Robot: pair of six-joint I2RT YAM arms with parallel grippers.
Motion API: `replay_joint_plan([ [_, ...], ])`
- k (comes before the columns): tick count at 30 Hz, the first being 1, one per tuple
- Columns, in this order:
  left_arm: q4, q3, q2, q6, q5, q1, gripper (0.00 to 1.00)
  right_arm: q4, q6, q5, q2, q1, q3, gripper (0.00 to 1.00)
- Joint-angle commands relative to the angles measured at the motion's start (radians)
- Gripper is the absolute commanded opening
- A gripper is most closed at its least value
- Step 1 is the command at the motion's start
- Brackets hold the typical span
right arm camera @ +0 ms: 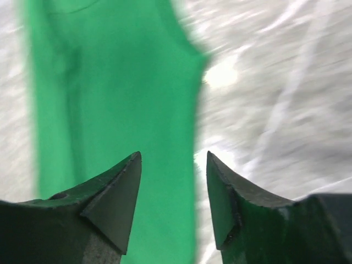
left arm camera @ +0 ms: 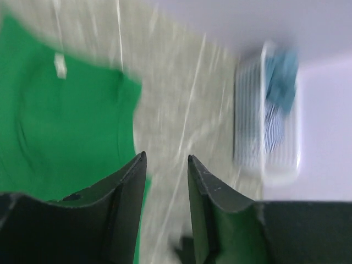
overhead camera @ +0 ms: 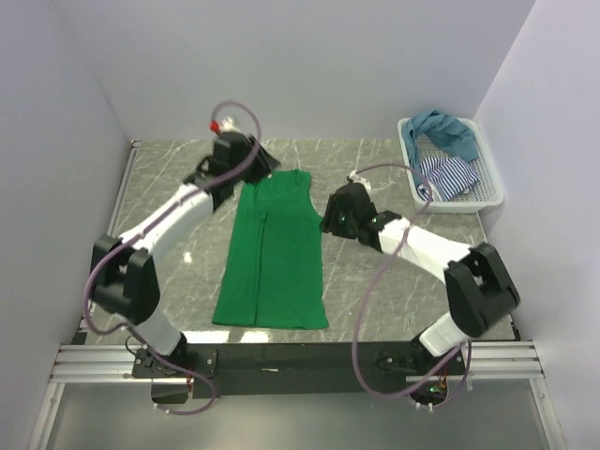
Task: Fold and stack the tank tops
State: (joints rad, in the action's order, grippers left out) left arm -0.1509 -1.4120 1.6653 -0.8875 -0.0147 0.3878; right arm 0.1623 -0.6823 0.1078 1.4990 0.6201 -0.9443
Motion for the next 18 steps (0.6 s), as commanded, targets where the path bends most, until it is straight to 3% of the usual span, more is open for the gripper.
replay_joint_plan([
  [1,-0.009,0.172,-0.136,-0.024,0.061,0.115,0.41,0.048,0.113,-0.054,0.110,-0.085,-0.103,0.56],
  [5,0.027,0.364,-0.307,-0.045,0.087,0.262,0.39,0.074,0.144,-0.076,0.228,-0.129,-0.198,0.55],
  [8,0.005,0.461,-0.351,-0.050,0.125,0.379,0.38,0.066,0.153,-0.091,0.296,-0.145,-0.247,0.55],
  [18,0.073,0.639,-0.346,-0.110,0.171,0.672,0.40,0.020,0.129,-0.125,0.443,-0.161,-0.312,0.51],
])
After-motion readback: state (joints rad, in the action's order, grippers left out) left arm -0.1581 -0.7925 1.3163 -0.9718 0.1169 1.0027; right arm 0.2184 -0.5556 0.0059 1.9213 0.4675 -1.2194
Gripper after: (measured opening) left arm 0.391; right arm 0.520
